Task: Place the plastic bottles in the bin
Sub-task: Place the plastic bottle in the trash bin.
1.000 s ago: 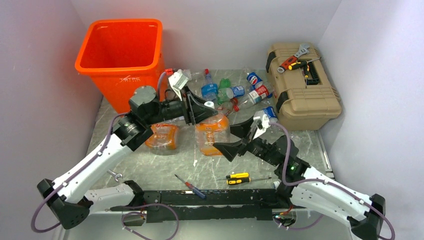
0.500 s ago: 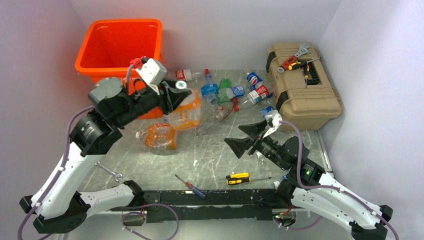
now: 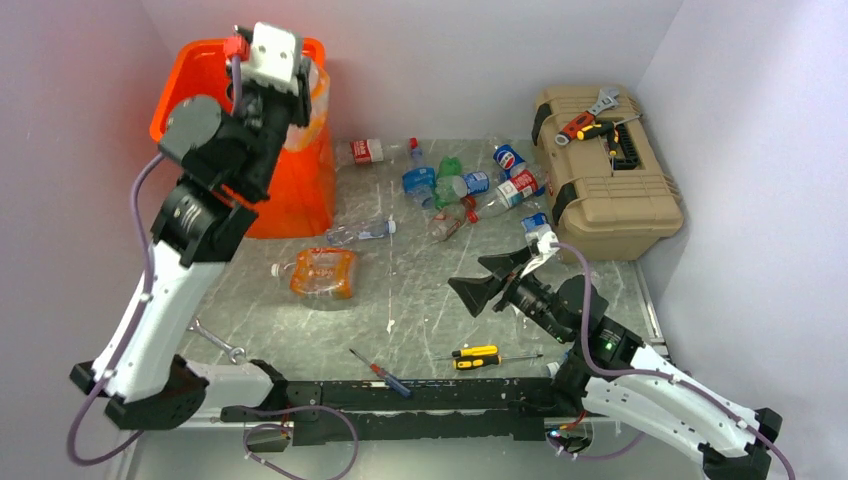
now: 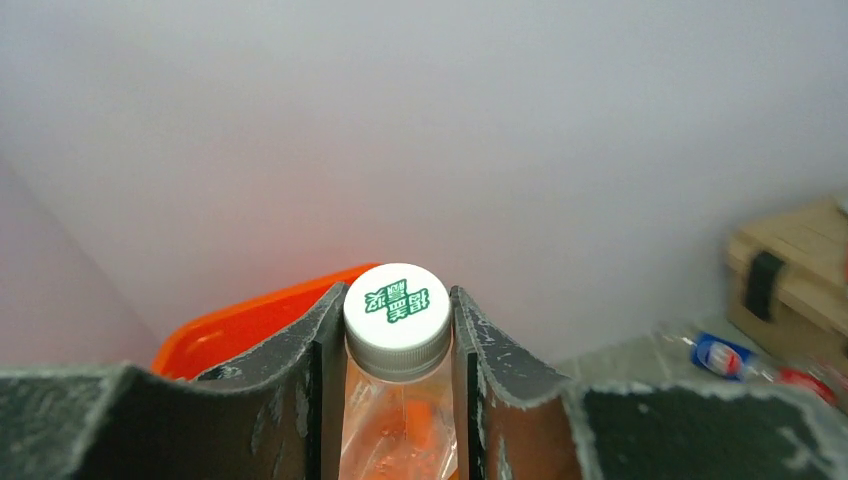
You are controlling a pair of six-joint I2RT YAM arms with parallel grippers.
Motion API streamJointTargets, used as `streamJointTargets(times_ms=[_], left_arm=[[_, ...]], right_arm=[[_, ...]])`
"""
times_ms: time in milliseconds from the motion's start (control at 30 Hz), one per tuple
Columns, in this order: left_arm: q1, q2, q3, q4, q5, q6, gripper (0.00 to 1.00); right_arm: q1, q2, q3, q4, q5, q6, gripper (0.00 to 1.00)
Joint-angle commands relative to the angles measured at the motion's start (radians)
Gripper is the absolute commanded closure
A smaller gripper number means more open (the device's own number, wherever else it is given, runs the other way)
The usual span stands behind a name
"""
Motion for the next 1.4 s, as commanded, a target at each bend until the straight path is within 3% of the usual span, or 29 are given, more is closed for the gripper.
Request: streamJointTargets(times_ms=[0,67,267,433,633,867,1100,1133,1200,1233,1333,1367], left_arm=[[0.168,0.104,0.161,0.101,0.031,-0.053,1.00],[0.236,0.150,0.195,0.163,0.025,-0.059,1.00],[0.427,0.196,0.037,0.478,-0.072,-0.033,1.00],[0.516,0.202,-0.146,0.704,0.042,-0.009,1.00],[0.600,0.329,-0.101,0.576,-0.041,-0.116,1.00],[0.619,0.460,-0.085,0.479,-0.199,-0.044,1.00],[0.655,0.474,-0.097,0.322,-0.165,-0.144,0.99],[0.656,0.472,-0.090,0.302,-0.140,-0.155,0.84],[0.655,0.465,-0.067,0.263,-0.087,-0.180,0.43],[0.655,0.460,-0.046,0.241,-0.066,-0.195,0.29],[0.654,0.437,0.025,0.198,-0.021,-0.243,0.02],[0.654,0.421,0.049,0.183,-0.003,-0.269,0.01]], right_arm=[[0.000,0.031,0.048,-0.024,-0.014,0.022,0.00],[0.000,0.021,0.034,-0.016,-0.029,0.037,0.00],[0.000,-0.021,0.001,-0.045,-0.003,0.043,0.00],[0.000,-0.071,-0.058,-0.029,0.004,0.051,0.00],[0.000,-0.076,-0.070,-0.023,0.000,0.055,0.00],[0.000,-0.094,-0.070,-0.038,0.004,0.055,0.00],[0.000,-0.079,-0.068,-0.037,0.011,0.052,0.00],[0.000,-0.077,-0.069,-0.037,0.013,0.051,0.00],[0.000,-0.074,-0.063,-0.043,0.017,0.048,0.00],[0.000,-0.072,-0.060,-0.046,0.021,0.046,0.00],[0.000,-0.071,-0.052,-0.053,0.034,0.042,0.00],[0.000,-0.072,-0.050,-0.055,0.037,0.042,0.00]])
